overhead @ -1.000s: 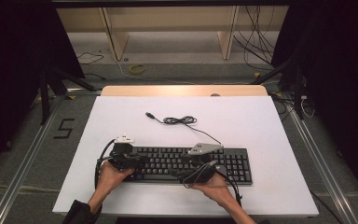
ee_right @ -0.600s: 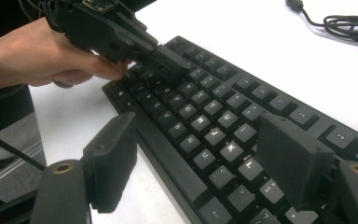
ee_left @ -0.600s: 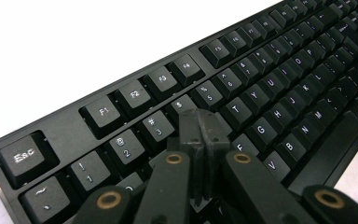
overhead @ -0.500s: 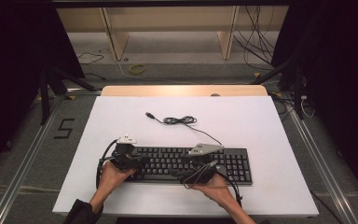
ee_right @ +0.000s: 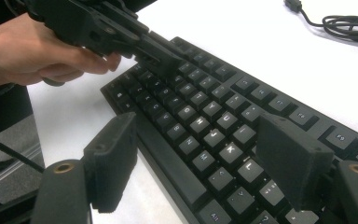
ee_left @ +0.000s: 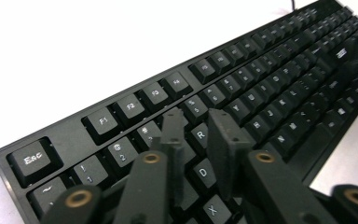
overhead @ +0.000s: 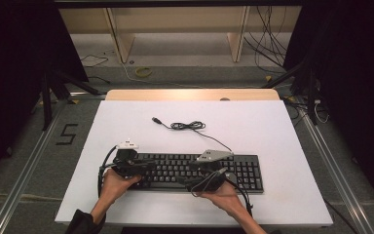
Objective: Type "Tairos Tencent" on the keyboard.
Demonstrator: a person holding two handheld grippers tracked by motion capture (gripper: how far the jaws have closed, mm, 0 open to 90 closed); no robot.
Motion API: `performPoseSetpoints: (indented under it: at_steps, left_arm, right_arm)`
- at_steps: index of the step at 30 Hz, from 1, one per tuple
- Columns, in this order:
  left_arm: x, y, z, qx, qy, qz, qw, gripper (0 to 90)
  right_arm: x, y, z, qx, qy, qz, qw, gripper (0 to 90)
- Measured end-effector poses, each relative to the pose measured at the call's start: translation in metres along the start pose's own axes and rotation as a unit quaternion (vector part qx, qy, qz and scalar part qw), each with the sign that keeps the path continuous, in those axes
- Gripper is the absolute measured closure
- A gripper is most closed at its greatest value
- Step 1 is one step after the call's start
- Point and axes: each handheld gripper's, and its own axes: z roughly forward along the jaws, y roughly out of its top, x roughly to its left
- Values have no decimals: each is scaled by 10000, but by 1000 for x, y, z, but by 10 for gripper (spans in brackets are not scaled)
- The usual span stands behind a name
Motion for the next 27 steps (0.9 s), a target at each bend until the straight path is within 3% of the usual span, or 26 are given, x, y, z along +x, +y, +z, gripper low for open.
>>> performPoseSetpoints:
  at_steps: [9, 18, 27]
  left_arm:
    - [-2, -2, -7, -214, -91, -169, 9996, 482]
    - [-3, -5, -14, -415, -193, -185, 9988, 391]
    - [-5, -7, -18, -492, -218, -171, 9984, 358]
  right_arm:
    - [0, 0, 2, -25, -7, 16, 10000, 321]
    - [0, 2, 5, 3, 27, 38, 10000, 375]
    - [0, 3, 9, 61, 56, 22, 10000, 444]
